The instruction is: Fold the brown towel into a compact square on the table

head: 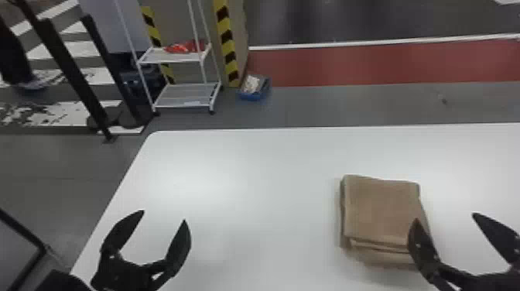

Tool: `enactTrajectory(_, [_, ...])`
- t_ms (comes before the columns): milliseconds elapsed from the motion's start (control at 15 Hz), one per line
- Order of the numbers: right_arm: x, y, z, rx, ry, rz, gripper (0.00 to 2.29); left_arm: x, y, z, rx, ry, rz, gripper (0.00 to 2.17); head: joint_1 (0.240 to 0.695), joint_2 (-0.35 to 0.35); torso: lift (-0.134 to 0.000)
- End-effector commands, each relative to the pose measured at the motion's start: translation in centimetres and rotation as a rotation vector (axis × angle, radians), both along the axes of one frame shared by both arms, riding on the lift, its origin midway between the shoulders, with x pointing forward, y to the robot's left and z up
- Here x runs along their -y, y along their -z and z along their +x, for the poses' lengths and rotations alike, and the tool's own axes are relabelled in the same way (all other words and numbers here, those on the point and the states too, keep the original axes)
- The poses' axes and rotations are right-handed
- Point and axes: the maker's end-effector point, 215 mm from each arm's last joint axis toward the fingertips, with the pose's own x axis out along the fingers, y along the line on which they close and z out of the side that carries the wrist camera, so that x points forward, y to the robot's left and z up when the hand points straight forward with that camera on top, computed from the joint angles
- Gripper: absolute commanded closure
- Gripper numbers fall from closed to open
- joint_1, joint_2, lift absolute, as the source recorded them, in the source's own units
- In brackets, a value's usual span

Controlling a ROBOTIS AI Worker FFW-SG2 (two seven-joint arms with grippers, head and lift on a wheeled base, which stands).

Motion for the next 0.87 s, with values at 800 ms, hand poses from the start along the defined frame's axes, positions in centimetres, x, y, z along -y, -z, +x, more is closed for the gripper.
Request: enactTrajectory(800, [-0.24,0.14,-0.04,-0.001,-0.003,0.004,0.08,0.09,-0.11,-0.21,-0.001,0.003,0.0,0.05,0.695,0.17,-0.124])
